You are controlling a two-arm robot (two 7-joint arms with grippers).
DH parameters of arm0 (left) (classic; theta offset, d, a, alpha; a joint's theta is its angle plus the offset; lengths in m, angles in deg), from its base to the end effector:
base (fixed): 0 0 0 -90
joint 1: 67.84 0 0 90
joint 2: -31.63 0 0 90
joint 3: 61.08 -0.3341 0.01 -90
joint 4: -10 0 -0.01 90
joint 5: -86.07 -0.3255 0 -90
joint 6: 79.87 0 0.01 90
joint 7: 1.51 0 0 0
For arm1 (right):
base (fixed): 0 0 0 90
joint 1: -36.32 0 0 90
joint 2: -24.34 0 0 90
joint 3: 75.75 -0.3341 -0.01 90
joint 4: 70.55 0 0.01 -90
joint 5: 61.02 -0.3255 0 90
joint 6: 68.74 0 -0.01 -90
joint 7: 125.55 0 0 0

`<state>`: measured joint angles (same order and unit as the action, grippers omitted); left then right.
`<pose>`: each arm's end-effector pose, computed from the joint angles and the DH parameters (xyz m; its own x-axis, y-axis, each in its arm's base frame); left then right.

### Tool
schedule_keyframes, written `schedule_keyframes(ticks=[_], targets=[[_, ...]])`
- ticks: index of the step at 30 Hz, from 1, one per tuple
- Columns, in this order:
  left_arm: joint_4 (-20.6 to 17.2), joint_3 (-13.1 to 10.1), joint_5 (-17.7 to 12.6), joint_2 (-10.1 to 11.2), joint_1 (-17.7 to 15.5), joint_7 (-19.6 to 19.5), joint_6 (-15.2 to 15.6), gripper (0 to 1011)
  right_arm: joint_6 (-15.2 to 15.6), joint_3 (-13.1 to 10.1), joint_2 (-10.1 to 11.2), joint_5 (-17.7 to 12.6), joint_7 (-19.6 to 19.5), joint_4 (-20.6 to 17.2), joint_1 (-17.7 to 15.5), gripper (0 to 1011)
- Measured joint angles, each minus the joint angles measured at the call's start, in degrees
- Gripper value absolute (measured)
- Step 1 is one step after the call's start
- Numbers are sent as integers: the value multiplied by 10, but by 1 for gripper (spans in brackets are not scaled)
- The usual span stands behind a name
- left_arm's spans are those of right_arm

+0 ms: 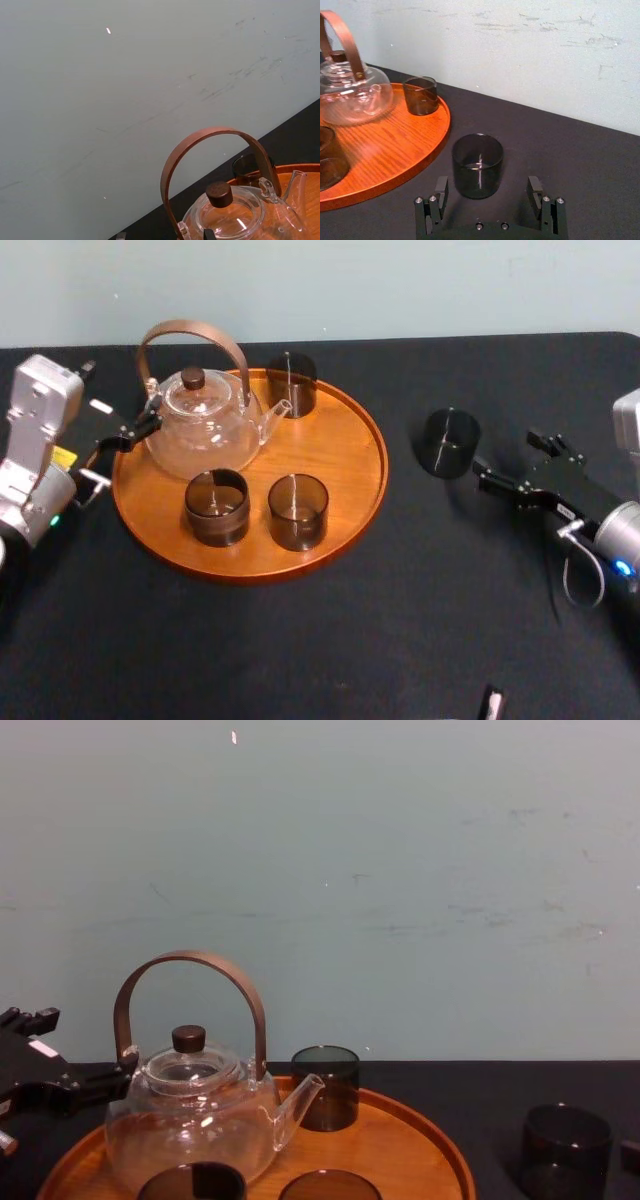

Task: Pick up the glass from the table and place it on the tray.

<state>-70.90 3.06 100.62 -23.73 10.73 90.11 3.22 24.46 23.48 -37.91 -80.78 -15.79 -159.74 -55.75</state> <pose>0.3811 0.1033 -0.3410 0.2923 0.8803 0.3736 -0.9553 0.2873 0.0702 0.3285 -0.1135 -0.3472 0.4720 -0.8795 0.0608 0.8674 0.4510 -0.2105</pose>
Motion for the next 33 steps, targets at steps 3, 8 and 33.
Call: schedule_keyframes(ticks=[3,8,33], targets=[[0,0,0,0,0,0,0,1001,0,4,-3,2,4,14,13,1002],[0,0,0,0,0,0,0,1001,-6,15,-12,6,15,51,44,1002],[0,0,0,0,0,0,0,1001,-22,58,-37,15,50,151,137,1002]])
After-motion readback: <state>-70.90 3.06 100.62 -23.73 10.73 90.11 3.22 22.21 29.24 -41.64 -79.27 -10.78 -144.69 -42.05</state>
